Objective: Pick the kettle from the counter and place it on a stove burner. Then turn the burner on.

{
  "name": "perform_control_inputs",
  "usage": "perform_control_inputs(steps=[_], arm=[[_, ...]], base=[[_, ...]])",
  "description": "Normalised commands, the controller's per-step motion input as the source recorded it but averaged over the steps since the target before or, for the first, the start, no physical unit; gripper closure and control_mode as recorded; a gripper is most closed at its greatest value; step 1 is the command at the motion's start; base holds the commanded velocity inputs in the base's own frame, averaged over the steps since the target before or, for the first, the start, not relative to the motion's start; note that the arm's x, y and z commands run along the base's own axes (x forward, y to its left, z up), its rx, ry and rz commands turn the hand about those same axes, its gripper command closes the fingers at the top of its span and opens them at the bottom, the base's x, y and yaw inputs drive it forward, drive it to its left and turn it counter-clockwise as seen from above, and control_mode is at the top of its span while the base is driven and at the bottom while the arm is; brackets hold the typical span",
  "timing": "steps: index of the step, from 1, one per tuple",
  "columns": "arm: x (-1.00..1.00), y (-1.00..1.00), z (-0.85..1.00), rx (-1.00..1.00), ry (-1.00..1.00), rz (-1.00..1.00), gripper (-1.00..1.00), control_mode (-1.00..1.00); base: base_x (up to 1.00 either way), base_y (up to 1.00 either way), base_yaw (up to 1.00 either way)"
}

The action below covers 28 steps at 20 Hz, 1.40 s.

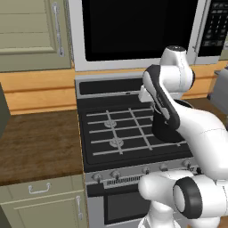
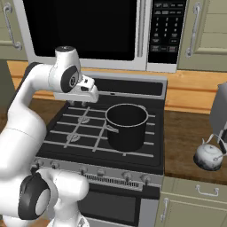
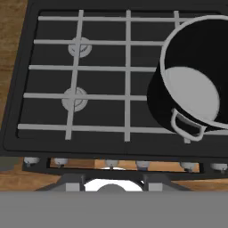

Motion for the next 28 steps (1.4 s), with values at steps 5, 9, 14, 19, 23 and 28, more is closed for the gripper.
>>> perform_control_inputs(steps=[5, 9, 14, 19, 23, 28], arm=[[-0.29, -0.23, 0.0, 0.0, -0.12, 0.0, -1.0, -1.0], [-0.84, -0.28, 0.0, 0.0, -0.18, 0.0, -1.0, -1.0], [-1.0, -0.54, 0.0, 0.0, -0.25, -0.03, -1.0, -1.0], [-0.96, -1.0, 0.02, 0.0, -0.31, -0.06, -1.0, -1.0], [-0.65, -1.0, 0.0, 0.0, -0.22, -0.06, -1.0, -1.0], [-0.48, -1.0, 0.01, 0.0, -0.19, -0.03, -1.0, -1.0]], base=[[0.0, 0.0, 0.0], [0.0, 0.0, 0.0], [0.0, 0.0, 0.0], [0.0, 0.0, 0.0], [0.0, 0.0, 0.0], [0.0, 0.0, 0.0]])
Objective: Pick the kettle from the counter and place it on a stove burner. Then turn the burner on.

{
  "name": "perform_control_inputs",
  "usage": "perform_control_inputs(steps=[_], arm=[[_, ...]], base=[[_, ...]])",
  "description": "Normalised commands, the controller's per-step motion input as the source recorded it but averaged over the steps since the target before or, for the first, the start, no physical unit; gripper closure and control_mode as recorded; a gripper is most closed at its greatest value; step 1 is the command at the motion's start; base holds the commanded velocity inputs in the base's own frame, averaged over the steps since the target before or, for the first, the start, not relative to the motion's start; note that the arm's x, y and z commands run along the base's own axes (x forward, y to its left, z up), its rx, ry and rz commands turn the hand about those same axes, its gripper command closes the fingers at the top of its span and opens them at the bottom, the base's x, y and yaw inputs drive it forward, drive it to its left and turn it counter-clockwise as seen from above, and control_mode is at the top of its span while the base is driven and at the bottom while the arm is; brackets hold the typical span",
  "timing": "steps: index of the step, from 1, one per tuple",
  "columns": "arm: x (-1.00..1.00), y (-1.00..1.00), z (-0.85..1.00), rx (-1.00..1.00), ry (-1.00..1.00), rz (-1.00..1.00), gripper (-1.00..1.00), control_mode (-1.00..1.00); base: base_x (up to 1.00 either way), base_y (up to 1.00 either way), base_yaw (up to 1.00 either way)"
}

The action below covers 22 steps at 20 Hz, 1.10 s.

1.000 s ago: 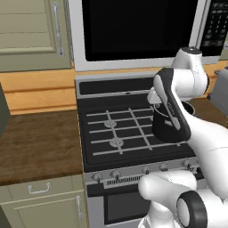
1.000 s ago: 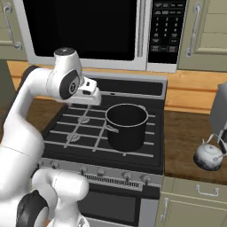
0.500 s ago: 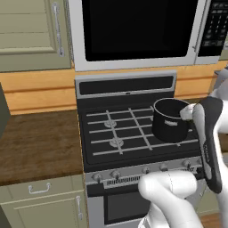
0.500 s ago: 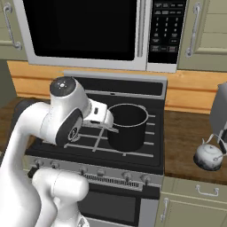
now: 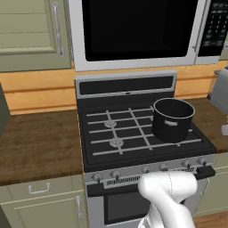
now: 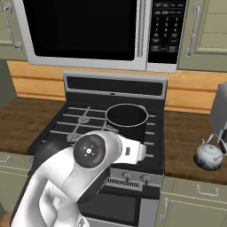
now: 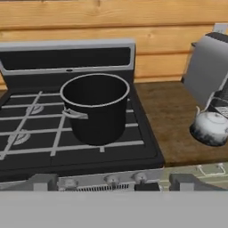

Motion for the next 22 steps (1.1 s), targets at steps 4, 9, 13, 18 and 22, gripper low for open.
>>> perform_control_inputs(steps=[4, 9, 13, 18, 22], arm=[[-0.14, -1.0, 0.03, 0.0, -0.09, -0.02, -1.0, -1.0], [0.0, -1.0, 0.01, 0.03, 0.11, -0.01, -1.0, -1.0], [0.01, -1.0, 0.0, 0.14, 0.36, 0.0, -1.0, -1.0], [0.3, -1.0, -0.05, 0.16, 0.21, 0.0, -1.0, -1.0], [0.64, -1.0, -0.08, 0.18, 0.23, 0.02, -1.0, -1.0]], base=[[0.0, 0.0, 0.0], [0.0, 0.0, 0.0], [0.0, 0.0, 0.0], [0.0, 0.0, 0.0], [0.0, 0.0, 0.0]])
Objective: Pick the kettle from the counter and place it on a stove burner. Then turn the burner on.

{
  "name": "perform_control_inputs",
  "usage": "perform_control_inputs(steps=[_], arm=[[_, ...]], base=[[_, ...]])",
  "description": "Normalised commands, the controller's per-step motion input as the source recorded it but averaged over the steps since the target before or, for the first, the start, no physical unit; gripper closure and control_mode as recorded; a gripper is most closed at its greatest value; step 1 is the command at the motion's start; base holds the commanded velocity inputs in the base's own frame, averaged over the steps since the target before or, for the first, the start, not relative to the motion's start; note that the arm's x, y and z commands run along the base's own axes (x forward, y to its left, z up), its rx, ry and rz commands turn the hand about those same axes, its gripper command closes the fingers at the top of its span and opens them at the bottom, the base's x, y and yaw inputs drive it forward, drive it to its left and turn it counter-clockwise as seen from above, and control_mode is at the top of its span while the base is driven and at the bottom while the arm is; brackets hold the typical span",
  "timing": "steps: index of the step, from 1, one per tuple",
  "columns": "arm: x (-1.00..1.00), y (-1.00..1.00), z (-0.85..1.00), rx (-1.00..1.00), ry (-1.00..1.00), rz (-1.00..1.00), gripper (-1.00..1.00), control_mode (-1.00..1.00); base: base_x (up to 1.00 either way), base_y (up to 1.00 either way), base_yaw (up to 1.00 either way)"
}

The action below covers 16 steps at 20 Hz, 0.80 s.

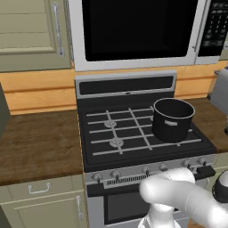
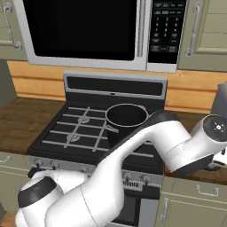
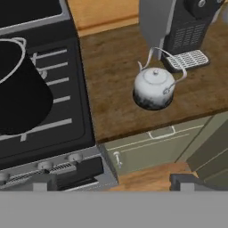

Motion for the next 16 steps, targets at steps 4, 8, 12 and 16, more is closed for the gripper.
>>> perform_control_inputs(steps=[4, 8, 12, 16], arm=[[0.38, -0.5, -0.21, 0.03, 0.23, 0.0, -1.0, -1.0], [0.22, -0.06, -0.16, 0.0, 0.25, -0.01, -1.0, -1.0], [0.06, 0.0, -0.16, 0.0, 0.01, 0.0, -1.0, -1.0], [0.19, -0.07, -0.76, -0.02, 0.06, 0.0, -1.0, -1.0]], base=[[0.0, 0.0, 0.0], [0.0, 0.0, 0.0], [0.0, 0.0, 0.0], [0.0, 0.0, 0.0]])
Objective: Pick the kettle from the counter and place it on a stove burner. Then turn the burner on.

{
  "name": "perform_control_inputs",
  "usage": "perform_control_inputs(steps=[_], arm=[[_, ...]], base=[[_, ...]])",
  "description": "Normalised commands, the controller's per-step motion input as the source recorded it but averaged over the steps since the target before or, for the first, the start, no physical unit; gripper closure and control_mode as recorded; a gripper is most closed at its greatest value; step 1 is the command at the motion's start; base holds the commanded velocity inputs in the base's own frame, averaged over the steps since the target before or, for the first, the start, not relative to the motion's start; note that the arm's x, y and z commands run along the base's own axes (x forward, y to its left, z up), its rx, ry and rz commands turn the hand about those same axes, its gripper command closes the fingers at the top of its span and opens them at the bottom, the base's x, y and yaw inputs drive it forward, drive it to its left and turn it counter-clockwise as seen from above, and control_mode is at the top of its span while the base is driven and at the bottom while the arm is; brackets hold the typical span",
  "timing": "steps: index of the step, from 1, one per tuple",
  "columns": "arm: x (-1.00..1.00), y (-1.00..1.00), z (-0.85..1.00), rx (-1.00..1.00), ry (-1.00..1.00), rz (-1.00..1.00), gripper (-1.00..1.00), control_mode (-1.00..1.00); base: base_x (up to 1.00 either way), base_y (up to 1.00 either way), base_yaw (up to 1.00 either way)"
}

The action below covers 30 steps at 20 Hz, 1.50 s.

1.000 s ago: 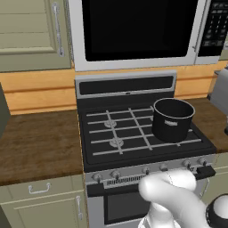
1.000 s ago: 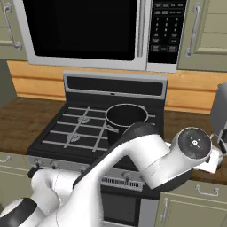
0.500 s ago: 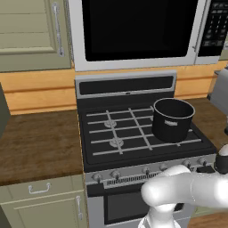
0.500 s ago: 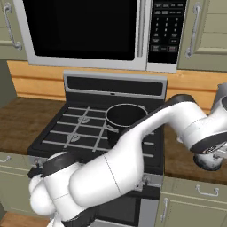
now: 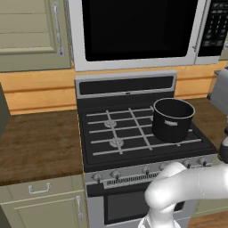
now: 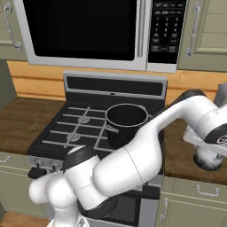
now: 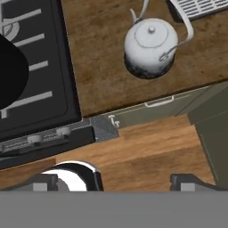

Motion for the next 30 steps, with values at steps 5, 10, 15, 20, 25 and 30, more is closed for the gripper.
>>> perform_control_inputs(steps=[5, 10, 15, 20, 25, 30], arm=[[0.18, -0.43, -0.17, 0.02, 0.01, 0.06, -1.0, -1.0], [0.14, -0.27, -0.22, 0.0, 0.0, 0.1, -1.0, -1.0], [0.32, -0.01, -0.21, 0.01, 0.0, 0.0, -1.0, -1.0], [0.3, -0.23, -0.15, 0.01, 0.0, 0.0, -1.0, -1.0], [0.35, -0.01, -0.56, 0.02, 0.0, 0.0, -1.0, -1.0], [0.32, -0.4, -0.14, 0.03, -0.04, 0.0, -1.0, -1.0]], base=[[0.0, 0.0, 0.0], [0.0, 0.0, 0.0], [0.0, 0.0, 0.0], [0.0, 0.0, 0.0], [0.0, 0.0, 0.0], [0.0, 0.0, 0.0]])
